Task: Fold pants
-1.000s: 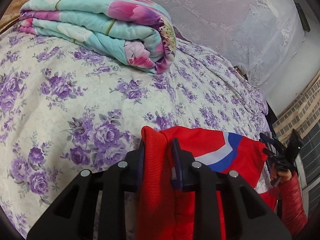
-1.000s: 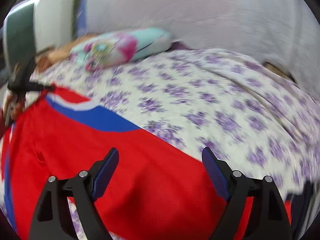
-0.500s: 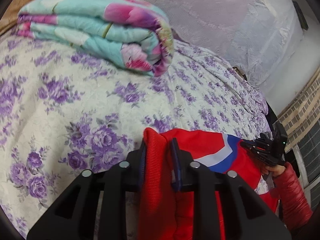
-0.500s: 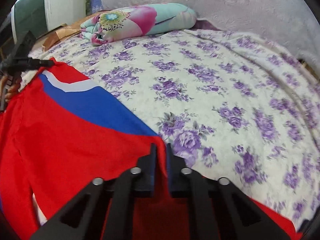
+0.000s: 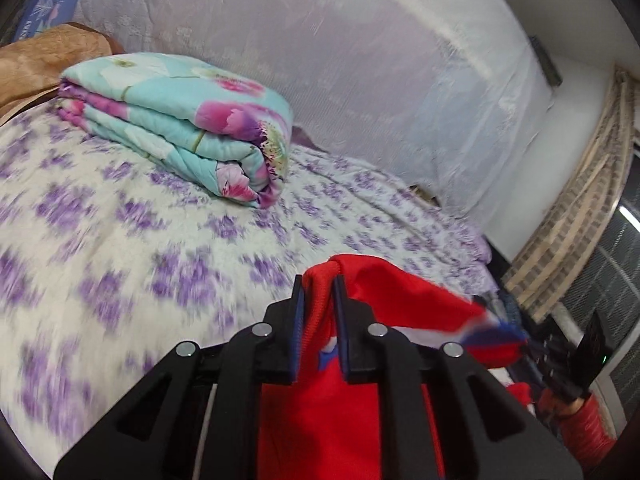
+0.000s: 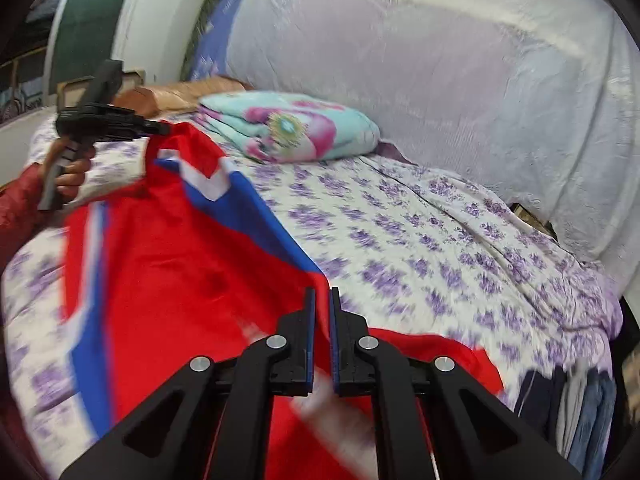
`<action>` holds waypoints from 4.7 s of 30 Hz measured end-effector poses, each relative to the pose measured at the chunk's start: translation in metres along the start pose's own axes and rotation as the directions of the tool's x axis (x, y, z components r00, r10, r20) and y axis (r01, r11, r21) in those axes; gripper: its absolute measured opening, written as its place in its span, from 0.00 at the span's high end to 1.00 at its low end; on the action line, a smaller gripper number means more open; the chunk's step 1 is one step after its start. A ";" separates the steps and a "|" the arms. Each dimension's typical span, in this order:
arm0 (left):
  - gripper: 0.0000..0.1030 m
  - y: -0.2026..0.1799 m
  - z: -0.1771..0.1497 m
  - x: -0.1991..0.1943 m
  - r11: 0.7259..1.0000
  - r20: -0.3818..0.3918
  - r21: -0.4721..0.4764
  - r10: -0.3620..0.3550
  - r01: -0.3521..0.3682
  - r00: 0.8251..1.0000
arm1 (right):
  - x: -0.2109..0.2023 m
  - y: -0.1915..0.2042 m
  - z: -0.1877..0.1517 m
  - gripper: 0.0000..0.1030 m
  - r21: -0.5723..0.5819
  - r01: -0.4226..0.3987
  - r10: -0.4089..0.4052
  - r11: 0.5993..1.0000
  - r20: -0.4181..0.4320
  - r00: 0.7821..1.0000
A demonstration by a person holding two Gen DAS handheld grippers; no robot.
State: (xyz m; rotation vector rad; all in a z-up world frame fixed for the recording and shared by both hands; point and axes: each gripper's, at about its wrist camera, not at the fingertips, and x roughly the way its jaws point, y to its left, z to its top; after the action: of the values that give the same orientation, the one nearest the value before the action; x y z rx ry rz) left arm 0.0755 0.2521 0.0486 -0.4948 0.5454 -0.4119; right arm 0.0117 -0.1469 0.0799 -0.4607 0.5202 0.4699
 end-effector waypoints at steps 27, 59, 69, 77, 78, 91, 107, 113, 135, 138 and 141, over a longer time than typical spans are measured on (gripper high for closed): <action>0.77 -0.013 -0.078 -0.027 0.959 -0.233 -0.246 0.080 -0.139 0.969 | -0.027 0.064 -0.096 0.94 0.075 -0.105 0.108 0.992 -0.042 0.993; 0.11 -0.072 -0.109 -0.008 0.942 -0.113 0.121 0.327 -0.313 0.938 | -0.041 0.088 -0.115 0.71 0.190 -0.228 0.253 0.955 -0.123 0.960; 0.04 -0.088 -0.123 -0.008 0.896 -0.054 0.271 0.380 -0.353 0.923 | -0.023 -0.034 -0.060 0.35 0.557 0.031 0.081 0.830 -0.175 0.981; 0.04 -0.081 -0.118 -0.012 0.939 -0.049 0.192 0.301 -0.287 0.952 | 0.064 -0.028 -0.034 0.35 0.433 0.225 -0.016 0.873 -0.436 0.900; 0.04 -0.080 -0.117 -0.013 0.937 -0.049 0.195 0.305 -0.290 0.951 | 0.073 -0.023 -0.034 0.35 0.410 0.239 -0.026 0.880 -0.461 0.887; 0.04 -0.079 -0.117 -0.017 0.947 -0.045 0.173 0.282 -0.271 0.958 | -0.086 -0.070 -0.115 0.97 0.657 0.167 -0.087 0.735 -0.154 0.984; 0.04 -0.087 -0.123 -0.015 0.922 -0.033 0.209 0.339 -0.325 0.940 | -0.152 -0.081 -0.228 0.51 0.818 0.163 -0.136 0.552 -0.105 0.985; 0.04 -0.086 -0.122 -0.016 0.925 -0.034 0.203 0.333 -0.320 0.942 | -0.152 -0.091 -0.260 0.49 0.922 0.070 -0.053 0.380 -0.054 0.997; 0.04 -0.091 -0.121 -0.022 0.927 -0.040 0.207 0.328 -0.313 0.944 | -0.113 -0.109 -0.273 0.58 0.883 0.165 -0.131 0.439 -0.119 0.984; 0.05 -0.108 -0.125 -0.044 0.963 -0.020 0.179 0.206 -0.199 0.978 | -0.107 -0.100 -0.263 0.53 0.846 0.193 -0.149 0.498 -0.136 0.979; 0.05 -0.145 -0.135 -0.052 0.961 -0.024 0.244 0.137 -0.127 0.990 | -0.124 -0.097 -0.262 0.53 0.850 0.198 -0.185 0.489 -0.120 0.975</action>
State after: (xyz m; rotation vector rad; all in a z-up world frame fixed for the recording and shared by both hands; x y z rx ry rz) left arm -0.0777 0.1164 0.0474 -0.2141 0.5560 -0.3557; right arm -0.1261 -0.3994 -0.0244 0.4682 0.6395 -0.0626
